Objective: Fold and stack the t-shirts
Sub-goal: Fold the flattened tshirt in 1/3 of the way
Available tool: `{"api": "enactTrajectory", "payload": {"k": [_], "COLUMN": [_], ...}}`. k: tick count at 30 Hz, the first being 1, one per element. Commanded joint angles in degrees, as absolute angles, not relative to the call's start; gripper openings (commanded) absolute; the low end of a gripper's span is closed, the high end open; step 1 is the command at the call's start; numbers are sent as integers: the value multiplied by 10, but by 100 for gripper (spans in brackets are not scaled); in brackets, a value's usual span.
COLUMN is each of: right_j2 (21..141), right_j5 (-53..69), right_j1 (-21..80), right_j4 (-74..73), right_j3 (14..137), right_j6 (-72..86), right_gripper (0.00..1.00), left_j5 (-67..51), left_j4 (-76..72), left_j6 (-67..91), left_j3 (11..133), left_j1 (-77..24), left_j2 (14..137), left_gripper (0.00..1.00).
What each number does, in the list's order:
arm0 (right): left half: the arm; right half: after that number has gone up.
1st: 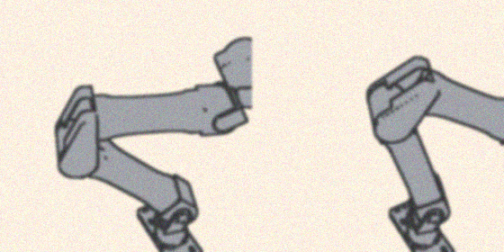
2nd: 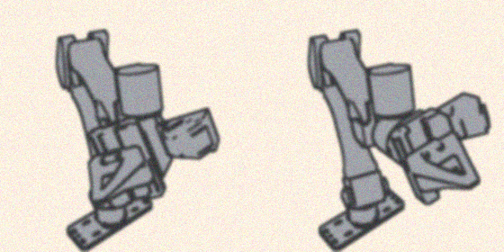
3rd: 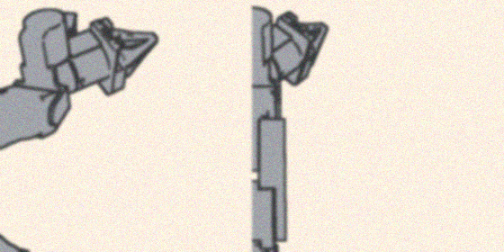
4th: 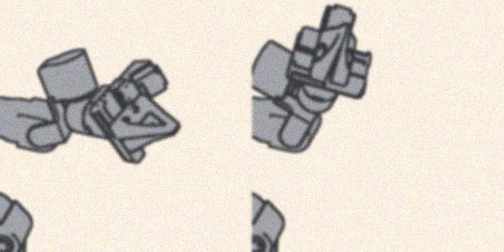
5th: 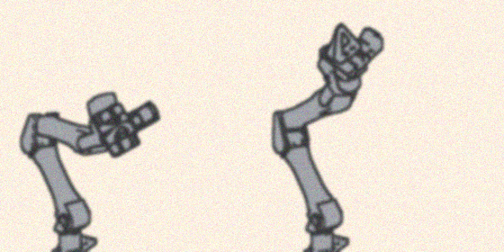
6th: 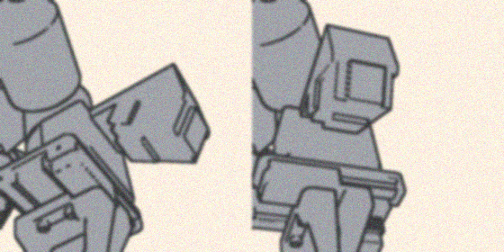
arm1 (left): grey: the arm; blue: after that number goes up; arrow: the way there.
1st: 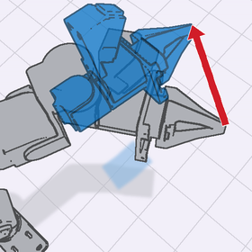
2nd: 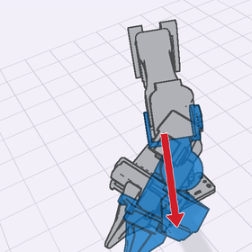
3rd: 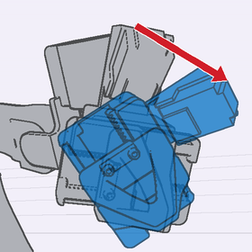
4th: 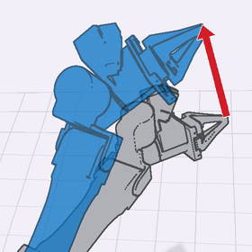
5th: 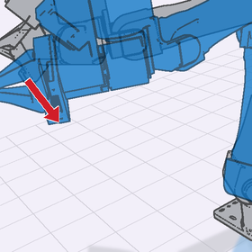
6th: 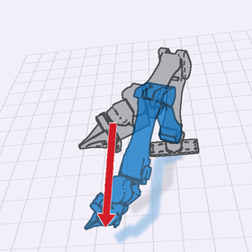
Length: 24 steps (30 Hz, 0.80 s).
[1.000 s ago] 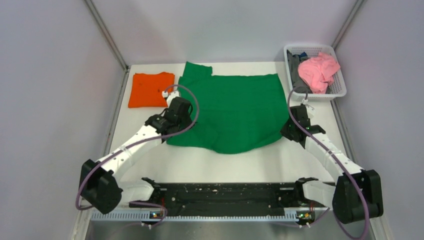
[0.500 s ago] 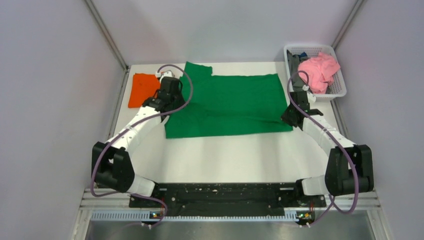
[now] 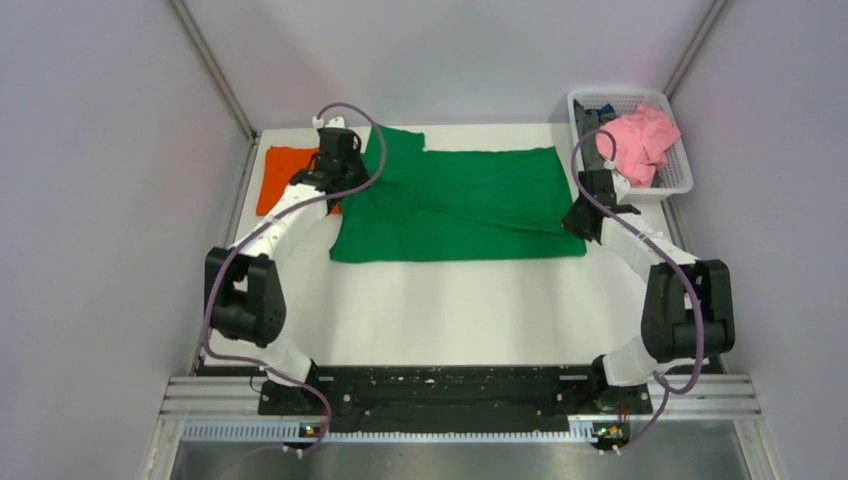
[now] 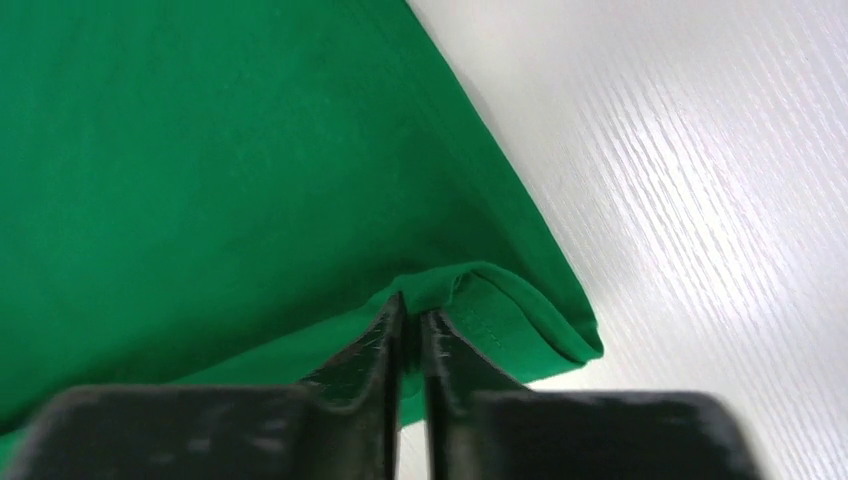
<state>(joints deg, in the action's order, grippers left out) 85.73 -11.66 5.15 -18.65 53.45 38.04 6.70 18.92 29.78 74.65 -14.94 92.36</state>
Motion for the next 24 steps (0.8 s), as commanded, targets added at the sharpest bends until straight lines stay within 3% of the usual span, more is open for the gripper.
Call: {"api": "enactTrajectory", "payload": {"k": [1,2,3,5,6,7,13,17,24], "right_j2": [895,903,906,897,887,875,795,810,971], "right_j5": [-134,-140,-142,-131,-124,-115,-40,-34,-3], "right_j1": [38,36,36,36,36,35,58,111,162], "right_j4": [-149,-147,-148,-145,-142,-143,-108,-84,-54], "right_j3": [586,595,602,612,611,607,527,506,579], "right_j6": [384,389,391,390,390,391,404,375,321], "right_gripper": [18,33,46,60,65,68,95,98,98], "left_j5": [56,63,72,100,111,113,-15,-84,-110], "left_j4": [188,202,217,252,263,266,225,163,162], "left_j6": [288,288,289,290,290,295,322,345,358], "left_j3": [825,846,870,918,929,931,850,776,759], "left_j1": [-135,-133,-131,-129,-129,-129,-130,-135,-136], "left_j2": [1000,1020,1037,1062,1067,1070,1042,1024,1089], "left_gripper": [14,21,35,65,90,98,99,99,99]}}
